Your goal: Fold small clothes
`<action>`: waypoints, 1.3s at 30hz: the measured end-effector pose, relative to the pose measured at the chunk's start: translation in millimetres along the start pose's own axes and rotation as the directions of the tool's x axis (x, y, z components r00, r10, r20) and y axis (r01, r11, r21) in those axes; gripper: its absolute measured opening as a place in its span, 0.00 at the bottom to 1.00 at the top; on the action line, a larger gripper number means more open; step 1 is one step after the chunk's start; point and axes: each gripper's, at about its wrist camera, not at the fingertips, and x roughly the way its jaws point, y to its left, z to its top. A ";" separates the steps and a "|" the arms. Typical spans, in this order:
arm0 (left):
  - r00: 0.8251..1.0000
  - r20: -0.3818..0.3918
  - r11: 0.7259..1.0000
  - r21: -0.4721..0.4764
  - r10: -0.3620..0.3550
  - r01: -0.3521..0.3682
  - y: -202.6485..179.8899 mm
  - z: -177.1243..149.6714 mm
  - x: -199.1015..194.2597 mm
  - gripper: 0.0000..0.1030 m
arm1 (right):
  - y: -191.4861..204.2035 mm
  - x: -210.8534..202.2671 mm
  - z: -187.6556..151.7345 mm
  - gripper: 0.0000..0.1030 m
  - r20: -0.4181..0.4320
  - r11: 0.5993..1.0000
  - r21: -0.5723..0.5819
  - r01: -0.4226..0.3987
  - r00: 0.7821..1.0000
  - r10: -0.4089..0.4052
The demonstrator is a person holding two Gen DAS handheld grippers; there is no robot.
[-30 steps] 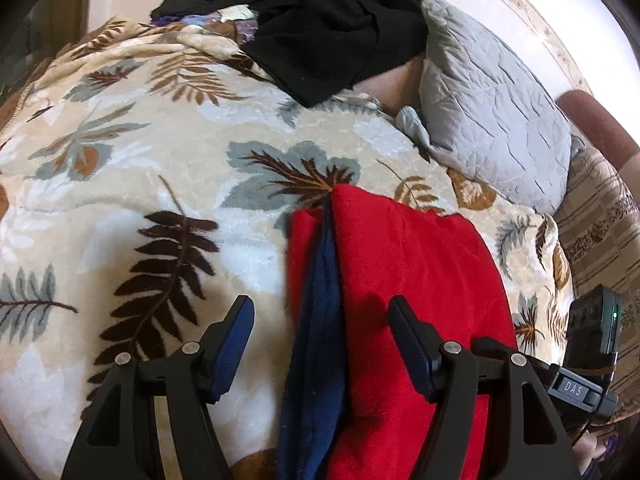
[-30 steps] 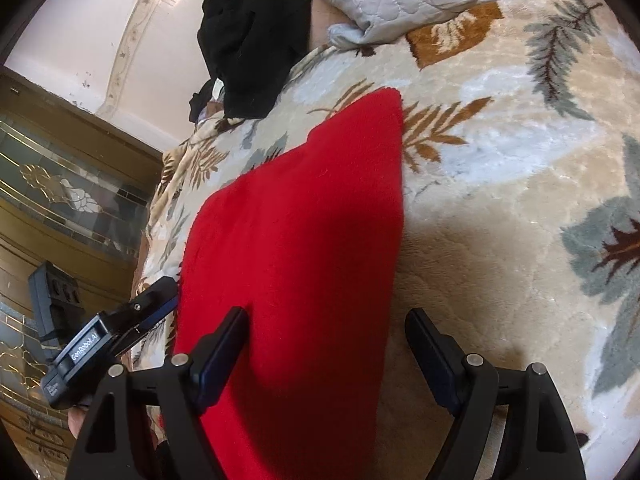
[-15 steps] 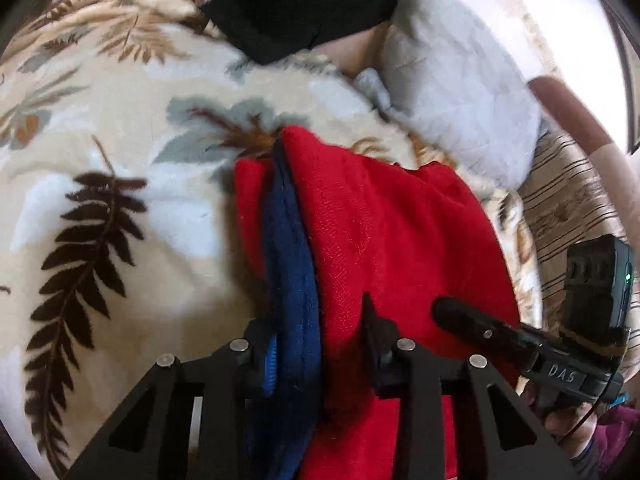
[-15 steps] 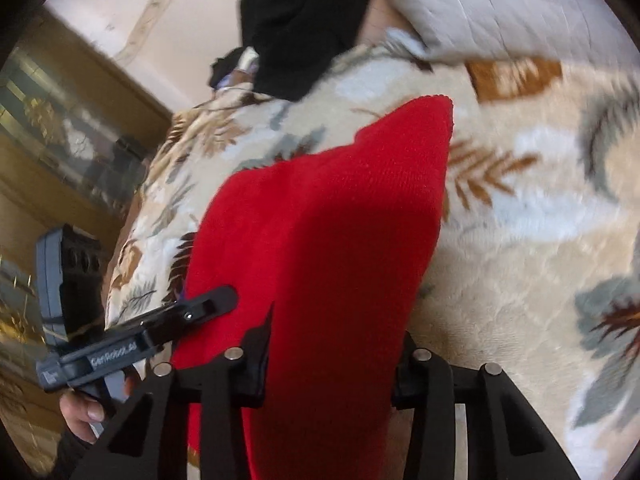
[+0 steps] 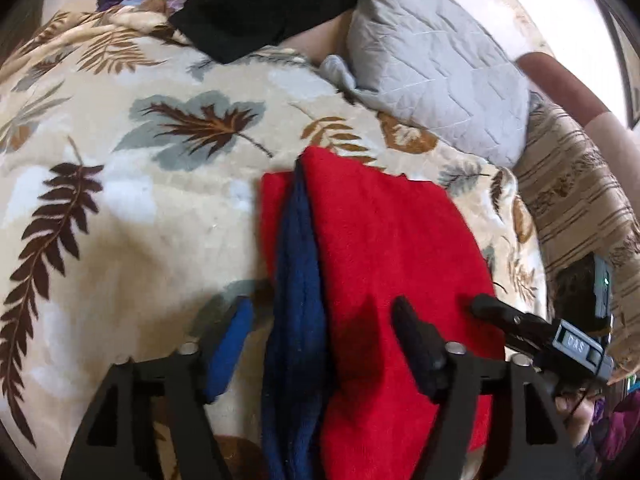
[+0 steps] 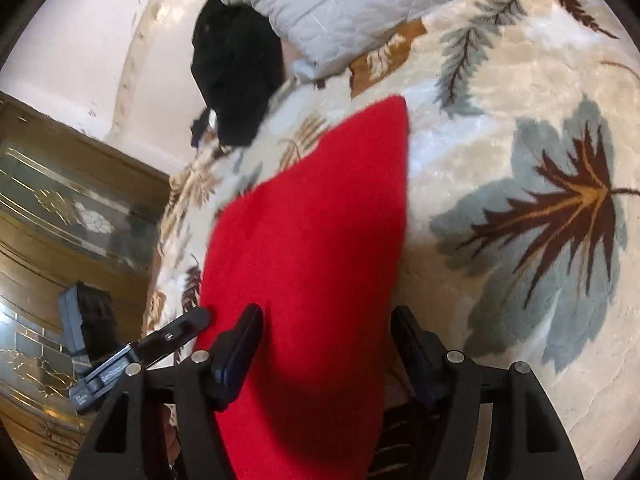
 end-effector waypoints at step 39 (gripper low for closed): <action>0.965 0.116 0.949 0.186 0.237 -0.256 -48.4 8.2 -9.5 0.63 | 41.0 -8.5 32.0 0.86 0.137 0.979 -0.139 0.150 0.982 -0.131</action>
